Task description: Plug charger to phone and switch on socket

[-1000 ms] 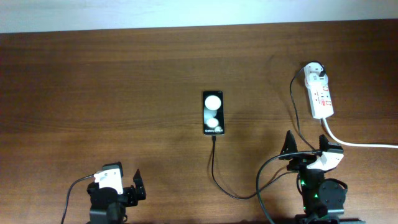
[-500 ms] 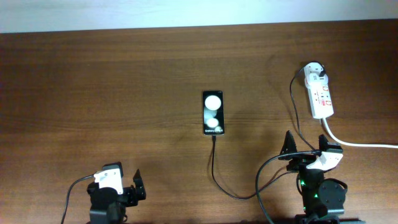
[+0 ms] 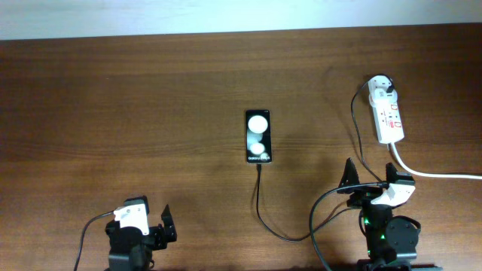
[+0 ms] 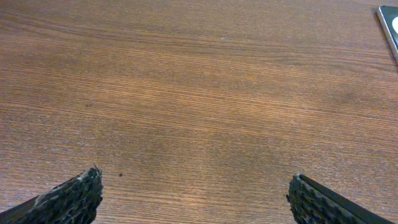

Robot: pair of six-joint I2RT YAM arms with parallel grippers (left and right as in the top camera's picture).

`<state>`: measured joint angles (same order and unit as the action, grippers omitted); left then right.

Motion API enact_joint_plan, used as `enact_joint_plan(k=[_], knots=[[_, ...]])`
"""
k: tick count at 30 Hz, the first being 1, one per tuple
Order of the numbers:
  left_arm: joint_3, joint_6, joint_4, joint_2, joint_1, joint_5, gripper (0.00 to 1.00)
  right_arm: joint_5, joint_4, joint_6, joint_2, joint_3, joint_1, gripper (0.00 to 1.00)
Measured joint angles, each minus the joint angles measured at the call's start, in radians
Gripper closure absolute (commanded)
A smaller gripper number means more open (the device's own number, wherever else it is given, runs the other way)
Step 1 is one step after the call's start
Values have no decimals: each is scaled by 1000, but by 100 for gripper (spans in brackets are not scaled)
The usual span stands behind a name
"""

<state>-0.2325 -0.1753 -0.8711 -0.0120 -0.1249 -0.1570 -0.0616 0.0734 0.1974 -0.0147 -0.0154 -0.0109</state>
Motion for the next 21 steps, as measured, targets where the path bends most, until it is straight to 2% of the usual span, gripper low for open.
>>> enact_joint_plan(k=[14,15,19,21], knots=[[0,0,0,0,0,4,1,0,0,1,0,0,0,1],[1,0,38,0,0,7,1,0,0,1,0,0,0,1],[7,0,426,2,0,53,1,1,0,1,1,1,0,1],[5,0,517,2,0,68,1,0,0,1,1,1,0,1]])
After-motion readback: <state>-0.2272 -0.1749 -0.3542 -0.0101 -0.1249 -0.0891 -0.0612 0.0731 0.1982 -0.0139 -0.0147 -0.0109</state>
